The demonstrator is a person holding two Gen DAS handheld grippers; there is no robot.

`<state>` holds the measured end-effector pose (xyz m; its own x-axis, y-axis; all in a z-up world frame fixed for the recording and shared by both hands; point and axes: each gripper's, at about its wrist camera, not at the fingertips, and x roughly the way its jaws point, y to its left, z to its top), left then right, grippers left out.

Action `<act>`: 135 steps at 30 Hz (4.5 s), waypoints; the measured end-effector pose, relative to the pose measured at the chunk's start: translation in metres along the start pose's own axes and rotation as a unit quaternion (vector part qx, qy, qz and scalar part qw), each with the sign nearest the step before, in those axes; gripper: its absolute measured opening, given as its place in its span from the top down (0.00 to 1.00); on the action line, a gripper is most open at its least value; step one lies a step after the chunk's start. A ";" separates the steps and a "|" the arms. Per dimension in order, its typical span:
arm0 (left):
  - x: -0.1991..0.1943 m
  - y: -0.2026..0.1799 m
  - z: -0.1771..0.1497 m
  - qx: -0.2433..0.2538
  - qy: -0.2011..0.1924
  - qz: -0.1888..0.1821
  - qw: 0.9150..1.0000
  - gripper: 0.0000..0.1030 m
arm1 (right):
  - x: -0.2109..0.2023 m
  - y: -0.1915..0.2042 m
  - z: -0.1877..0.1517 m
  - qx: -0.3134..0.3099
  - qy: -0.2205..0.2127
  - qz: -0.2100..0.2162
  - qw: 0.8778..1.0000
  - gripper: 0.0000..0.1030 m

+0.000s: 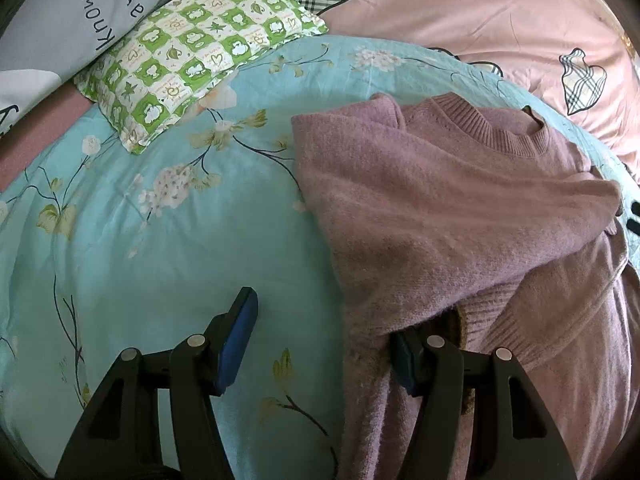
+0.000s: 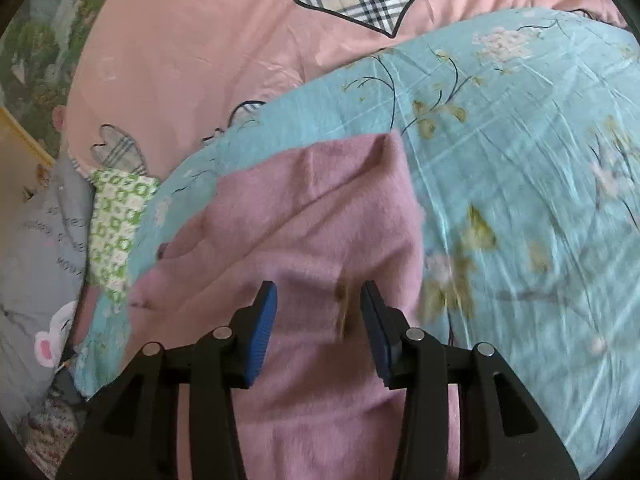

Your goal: Fold small clothes

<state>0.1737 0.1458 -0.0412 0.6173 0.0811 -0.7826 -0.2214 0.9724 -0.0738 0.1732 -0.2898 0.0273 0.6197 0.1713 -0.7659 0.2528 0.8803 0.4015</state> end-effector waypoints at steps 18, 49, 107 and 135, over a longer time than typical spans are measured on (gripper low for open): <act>0.004 0.001 0.005 0.006 0.003 0.004 1.000 0.45 | 0.045 -0.011 -0.015 0.138 0.007 0.046 0.989 0.94; -0.002 0.055 0.055 -0.048 0.054 -0.153 0.986 0.26 | -0.034 0.007 -0.063 0.001 0.016 -0.011 1.000 0.86; -0.083 0.032 -0.065 -0.054 0.058 -0.154 0.985 0.67 | -0.034 0.074 -0.143 -0.099 0.041 0.060 0.992 0.63; -0.132 -0.008 -0.221 -0.030 0.137 -0.199 0.970 0.61 | -0.172 -0.037 -0.265 -0.016 0.023 -0.052 0.998 0.57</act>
<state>-0.0731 0.0786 -0.0740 0.4406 -0.3679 -0.8188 -0.0545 0.8995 -0.4335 -0.1395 -0.2345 0.0106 0.5567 0.0969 -0.8251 0.2904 0.9078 0.3026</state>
